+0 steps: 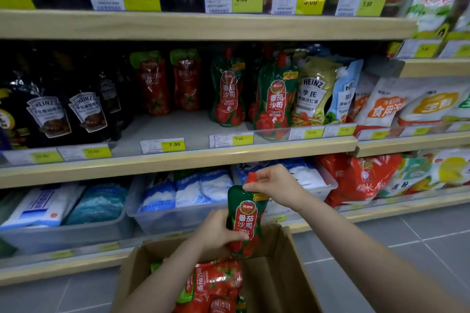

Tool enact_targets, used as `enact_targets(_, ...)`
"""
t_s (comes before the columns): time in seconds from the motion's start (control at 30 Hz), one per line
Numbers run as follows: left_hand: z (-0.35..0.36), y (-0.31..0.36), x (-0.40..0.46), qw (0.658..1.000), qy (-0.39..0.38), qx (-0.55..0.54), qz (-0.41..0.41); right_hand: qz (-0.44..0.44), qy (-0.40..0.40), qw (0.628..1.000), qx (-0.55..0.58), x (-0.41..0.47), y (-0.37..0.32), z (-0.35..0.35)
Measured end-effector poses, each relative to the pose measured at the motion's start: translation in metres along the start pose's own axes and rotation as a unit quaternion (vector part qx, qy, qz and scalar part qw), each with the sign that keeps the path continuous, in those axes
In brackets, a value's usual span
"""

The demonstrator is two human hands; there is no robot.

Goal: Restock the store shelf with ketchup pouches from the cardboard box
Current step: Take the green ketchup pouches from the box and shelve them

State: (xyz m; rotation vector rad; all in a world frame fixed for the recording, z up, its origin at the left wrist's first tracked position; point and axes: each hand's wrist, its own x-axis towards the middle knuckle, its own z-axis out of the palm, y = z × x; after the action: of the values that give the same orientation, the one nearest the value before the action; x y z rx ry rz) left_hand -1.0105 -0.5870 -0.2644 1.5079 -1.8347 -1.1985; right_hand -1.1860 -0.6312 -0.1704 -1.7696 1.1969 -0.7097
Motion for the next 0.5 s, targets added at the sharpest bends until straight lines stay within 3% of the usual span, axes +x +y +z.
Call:
enact_targets(0.17,-0.011,0.009,0.01,0.999,0.038,-0.006,0.017,-0.017,0.01,0.992,0.126,-0.008,0.01,-0.006)
enact_targets(0.5,-0.014,0.021,0.018,0.999,0.005,-0.016,0.036,-0.012,0.049,0.993,0.111,-0.01,0.003,-0.029)
